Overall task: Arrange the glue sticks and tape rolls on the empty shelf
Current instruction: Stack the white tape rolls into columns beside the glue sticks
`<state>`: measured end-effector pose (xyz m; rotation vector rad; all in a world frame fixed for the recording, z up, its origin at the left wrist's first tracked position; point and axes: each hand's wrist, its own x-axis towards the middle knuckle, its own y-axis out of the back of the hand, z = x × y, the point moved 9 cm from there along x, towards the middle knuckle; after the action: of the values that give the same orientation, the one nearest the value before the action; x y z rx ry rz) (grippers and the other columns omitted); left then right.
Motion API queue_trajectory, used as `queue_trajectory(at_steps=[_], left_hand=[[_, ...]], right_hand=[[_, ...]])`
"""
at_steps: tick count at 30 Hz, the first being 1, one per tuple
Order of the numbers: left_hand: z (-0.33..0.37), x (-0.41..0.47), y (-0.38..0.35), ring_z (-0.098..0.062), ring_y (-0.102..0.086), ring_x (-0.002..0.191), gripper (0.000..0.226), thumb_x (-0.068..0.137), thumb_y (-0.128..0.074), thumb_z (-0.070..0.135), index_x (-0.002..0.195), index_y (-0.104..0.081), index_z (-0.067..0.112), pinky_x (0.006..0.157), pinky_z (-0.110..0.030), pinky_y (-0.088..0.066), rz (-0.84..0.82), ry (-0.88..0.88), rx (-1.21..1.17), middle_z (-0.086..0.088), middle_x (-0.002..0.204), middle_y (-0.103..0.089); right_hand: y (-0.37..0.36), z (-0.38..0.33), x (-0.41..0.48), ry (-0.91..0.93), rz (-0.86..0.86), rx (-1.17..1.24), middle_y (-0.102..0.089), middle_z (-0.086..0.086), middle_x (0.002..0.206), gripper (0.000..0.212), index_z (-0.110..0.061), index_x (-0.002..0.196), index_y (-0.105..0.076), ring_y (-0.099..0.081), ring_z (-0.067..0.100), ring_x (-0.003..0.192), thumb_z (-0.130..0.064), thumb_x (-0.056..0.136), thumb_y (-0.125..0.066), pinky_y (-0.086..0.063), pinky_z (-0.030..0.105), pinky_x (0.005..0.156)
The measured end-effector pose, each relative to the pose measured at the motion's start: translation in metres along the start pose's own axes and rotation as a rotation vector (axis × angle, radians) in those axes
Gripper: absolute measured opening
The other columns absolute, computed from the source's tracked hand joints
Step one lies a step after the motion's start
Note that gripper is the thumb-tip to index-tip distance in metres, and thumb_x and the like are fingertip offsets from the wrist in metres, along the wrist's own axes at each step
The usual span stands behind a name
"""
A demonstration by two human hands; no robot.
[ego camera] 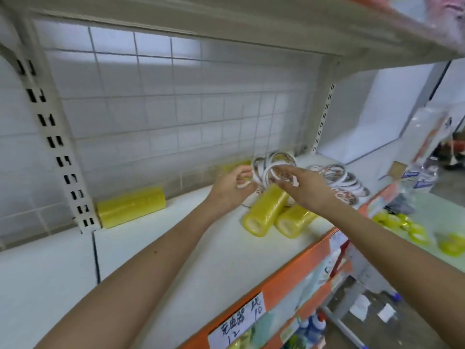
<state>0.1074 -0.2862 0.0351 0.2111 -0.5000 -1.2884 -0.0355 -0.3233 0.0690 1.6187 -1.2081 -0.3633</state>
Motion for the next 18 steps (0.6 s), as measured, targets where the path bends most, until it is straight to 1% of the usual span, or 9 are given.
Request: queue_trajectory(at_steps=[2, 4, 6, 8, 11, 13, 15, 17, 18], left_hand=[[0.006, 0.018, -0.020, -0.021, -0.056, 0.107, 0.040, 0.085, -0.062, 0.011, 0.123, -0.051, 0.005, 0.096, -0.032, -0.044, 0.007, -0.009, 0.023, -0.012, 0.122, -0.058], [0.014, 0.036, -0.036, -0.022, -0.057, 0.110, 0.042, 0.083, -0.065, 0.019, 0.121, -0.053, 0.006, 0.098, -0.033, -0.043, 0.044, -0.044, 0.077, -0.011, 0.121, -0.060], [0.018, 0.051, -0.051, -0.020, -0.055, 0.113, 0.042, 0.083, -0.064, 0.023, 0.122, -0.054, 0.010, 0.095, -0.026, -0.039, 0.052, -0.065, 0.175, -0.006, 0.123, -0.060], [0.018, 0.064, -0.064, -0.018, -0.052, 0.116, 0.041, 0.086, -0.062, 0.019, 0.125, -0.052, 0.012, 0.088, -0.018, -0.034, 0.066, -0.055, 0.258, -0.003, 0.127, -0.057], [0.016, 0.083, -0.076, -0.017, -0.049, 0.121, 0.043, 0.086, -0.062, 0.016, 0.127, -0.051, 0.010, 0.084, -0.008, -0.029, 0.118, -0.044, 0.321, -0.005, 0.131, -0.055], [0.009, 0.092, -0.082, -0.018, -0.046, 0.125, 0.047, 0.086, -0.062, 0.016, 0.131, -0.048, 0.008, 0.089, -0.010, -0.028, 0.134, -0.005, 0.379, -0.006, 0.134, -0.052], [-0.001, 0.099, -0.084, -0.020, -0.044, 0.127, 0.049, 0.088, -0.060, 0.018, 0.134, -0.045, 0.011, 0.095, -0.015, -0.028, 0.124, 0.066, 0.442, -0.005, 0.138, -0.049], [-0.008, 0.102, -0.083, -0.022, -0.047, 0.124, 0.047, 0.089, -0.058, 0.019, 0.134, -0.046, 0.015, 0.092, -0.019, -0.030, 0.124, 0.126, 0.498, -0.005, 0.136, -0.051], [-0.009, 0.103, -0.083, -0.023, -0.049, 0.122, 0.045, 0.089, -0.057, 0.018, 0.133, -0.047, 0.016, 0.089, -0.019, -0.031, 0.130, 0.139, 0.513, -0.005, 0.134, -0.053]], right_hand=[[0.012, 0.029, 0.010, -0.019, 0.034, -0.006, -0.060, 0.013, 0.124, 0.040, -0.015, 0.129, -0.050, -0.054, 0.028, 0.113, -0.022, 0.089, -0.055, -0.031, 0.022, 0.084], [0.021, 0.058, 0.023, -0.034, 0.045, 0.016, -0.061, 0.016, 0.120, 0.042, -0.015, 0.129, -0.050, -0.057, 0.030, 0.107, -0.020, 0.089, -0.056, -0.032, 0.023, 0.084], [0.020, 0.083, 0.034, -0.035, 0.011, 0.040, -0.058, 0.015, 0.126, 0.042, -0.013, 0.129, -0.050, -0.055, 0.029, 0.113, -0.020, 0.089, -0.056, -0.033, 0.024, 0.092], [0.015, 0.107, 0.045, -0.026, -0.054, 0.013, -0.056, 0.014, 0.128, 0.039, -0.012, 0.127, -0.052, -0.052, 0.028, 0.118, -0.022, 0.090, -0.055, -0.034, 0.031, 0.098], [-0.001, 0.137, 0.061, 0.022, -0.199, -0.080, -0.061, 0.015, 0.120, 0.034, -0.017, 0.121, -0.058, -0.055, 0.028, 0.110, -0.026, 0.089, -0.055, -0.039, 0.035, 0.094], [-0.012, 0.155, 0.071, 0.023, -0.306, -0.120, -0.059, 0.014, 0.124, 0.039, -0.016, 0.125, -0.054, -0.052, 0.026, 0.116, -0.029, 0.088, -0.056, -0.037, 0.034, 0.098], [-0.022, 0.163, 0.078, 0.067, -0.387, -0.143, -0.057, 0.011, 0.128, 0.040, -0.010, 0.124, -0.055, -0.050, 0.024, 0.120, -0.029, 0.088, -0.056, -0.034, 0.032, 0.100], [-0.029, 0.166, 0.083, 0.140, -0.410, -0.131, -0.060, 0.007, 0.125, 0.035, -0.011, 0.119, -0.060, -0.053, 0.021, 0.116, -0.025, 0.087, -0.059, -0.037, 0.031, 0.099], [-0.029, 0.167, 0.085, 0.155, -0.390, -0.113, -0.063, 0.006, 0.121, 0.032, -0.012, 0.116, -0.063, -0.056, 0.020, 0.112, -0.022, 0.086, -0.060, -0.040, 0.032, 0.098]])
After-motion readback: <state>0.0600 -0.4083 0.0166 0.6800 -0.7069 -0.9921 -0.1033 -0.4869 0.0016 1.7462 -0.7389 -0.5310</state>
